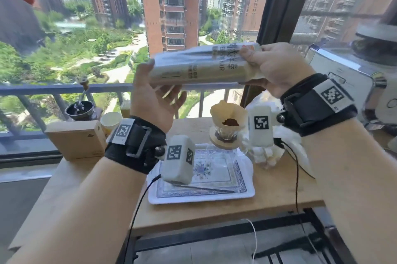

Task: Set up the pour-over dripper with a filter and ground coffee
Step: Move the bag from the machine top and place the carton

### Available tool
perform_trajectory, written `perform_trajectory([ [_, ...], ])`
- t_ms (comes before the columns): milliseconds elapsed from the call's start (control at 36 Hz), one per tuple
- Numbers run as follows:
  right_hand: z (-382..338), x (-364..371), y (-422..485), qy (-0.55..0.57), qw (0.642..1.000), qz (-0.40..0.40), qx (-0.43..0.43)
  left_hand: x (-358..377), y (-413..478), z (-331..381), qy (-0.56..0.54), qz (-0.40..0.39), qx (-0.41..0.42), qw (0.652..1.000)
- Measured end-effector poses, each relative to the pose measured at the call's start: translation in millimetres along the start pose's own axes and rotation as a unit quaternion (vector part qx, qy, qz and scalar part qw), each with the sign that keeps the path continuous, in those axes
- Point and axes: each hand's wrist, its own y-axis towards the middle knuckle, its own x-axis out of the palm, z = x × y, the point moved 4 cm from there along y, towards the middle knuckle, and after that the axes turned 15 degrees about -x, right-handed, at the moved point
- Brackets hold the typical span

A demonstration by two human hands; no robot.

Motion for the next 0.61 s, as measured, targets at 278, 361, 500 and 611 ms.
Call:
perform_trajectory([
  [278,-27,-64,-1,-0.052,0.998,0.001,0.042,30,-13,21,0.246,0.020,0.019,0.969],
  [361,-23,-83,-9,-0.121,0.989,0.000,0.080,39,-17,14,0.305,0.038,-0.002,0.952],
  [500,-18,-125,-39,-0.178,0.972,-0.016,0.151,63,-33,-15,0.370,0.014,-0.055,0.927],
  [611,-19,-163,-66,-0.185,0.968,-0.009,0.166,81,-44,-39,0.425,0.004,-0.075,0.902],
])
